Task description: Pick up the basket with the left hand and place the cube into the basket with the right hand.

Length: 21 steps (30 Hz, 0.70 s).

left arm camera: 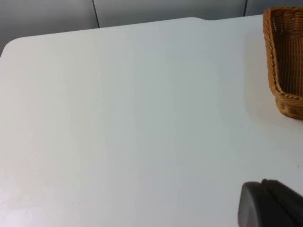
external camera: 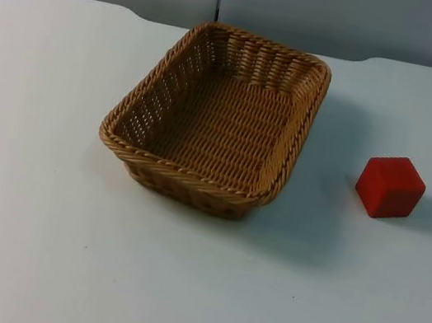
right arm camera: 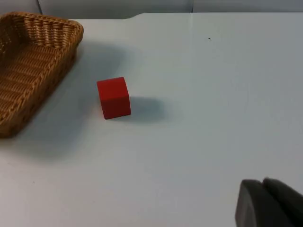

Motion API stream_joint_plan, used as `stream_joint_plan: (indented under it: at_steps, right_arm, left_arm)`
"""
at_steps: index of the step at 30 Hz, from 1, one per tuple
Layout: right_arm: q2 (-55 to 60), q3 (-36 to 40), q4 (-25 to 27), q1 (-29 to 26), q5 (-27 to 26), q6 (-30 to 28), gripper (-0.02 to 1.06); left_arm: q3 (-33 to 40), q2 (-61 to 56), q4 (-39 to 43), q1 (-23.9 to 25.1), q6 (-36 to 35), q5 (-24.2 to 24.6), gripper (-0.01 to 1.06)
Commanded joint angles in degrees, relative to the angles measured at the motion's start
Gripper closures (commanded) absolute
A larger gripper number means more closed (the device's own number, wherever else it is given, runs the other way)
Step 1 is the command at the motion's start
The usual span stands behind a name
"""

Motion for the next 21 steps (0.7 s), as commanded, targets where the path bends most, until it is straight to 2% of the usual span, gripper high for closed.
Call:
stream_joint_plan:
  at_steps: [1, 4, 6, 7, 9, 12, 13, 15, 17, 18, 19, 21]
  right_arm:
    - [-0.17, 0.2, -0.3, 0.05, -0.62, 0.38, 1.0]
    - [4.45, 0.2, -0.49, 0.05, -0.62, 0.26, 0.92]
    - [11.75, -0.18, -0.38, 0.05, -0.73, -1.72, 0.81]
    - [11.75, -0.18, -0.38, 0.05, -0.73, -1.72, 0.81]
    - [19.55, -1.73, 0.52, 0.05, -1.99, -2.61, 0.68]
    - [31.37, -5.79, 5.23, 0.05, -5.64, -7.0, 0.43]
    - [31.37, -5.79, 5.23, 0.05, -5.64, -7.0, 0.43]
    - [39.32, -9.52, 7.75, 0.05, -8.52, -9.82, 0.22]
    - [47.05, -14.07, 10.24, 0.05, -8.7, -11.54, 0.05]
    - [47.05, -14.07, 10.24, 0.05, -8.7, -11.54, 0.05]
    - [49.9, -15.96, 11.61, 0.05, -7.84, -11.96, -0.01]
    - [55.47, -19.48, 14.65, 0.05, -6.21, -13.32, 0.0]
  left_arm:
    - [0.18, -0.23, -0.24, 0.16, -0.24, -0.29, 1.05]
    - [0.18, -0.23, -0.24, 0.16, -0.24, -0.29, 1.05]
    - [0.18, -0.23, -0.24, 0.16, -0.24, -0.29, 1.05]
    - [0.18, -0.23, -0.24, 0.16, -0.24, -0.29, 1.05]
    - [0.18, -0.23, -0.24, 0.16, -0.24, -0.29, 1.05]
    - [0.18, -0.23, -0.24, 0.16, -0.24, -0.29, 1.05]
    - [0.18, -0.23, -0.24, 0.16, -0.24, -0.29, 1.05]
    - [0.18, -0.23, -0.24, 0.16, -0.24, -0.29, 1.05]
    - [0.18, -0.23, -0.24, 0.16, -0.24, -0.29, 1.05]
    - [0.18, -0.23, -0.24, 0.16, -0.24, -0.29, 1.05]
    - [0.18, -0.23, -0.24, 0.16, -0.24, -0.29, 1.05]
    - [0.18, -0.23, -0.24, 0.16, -0.24, -0.29, 1.05]
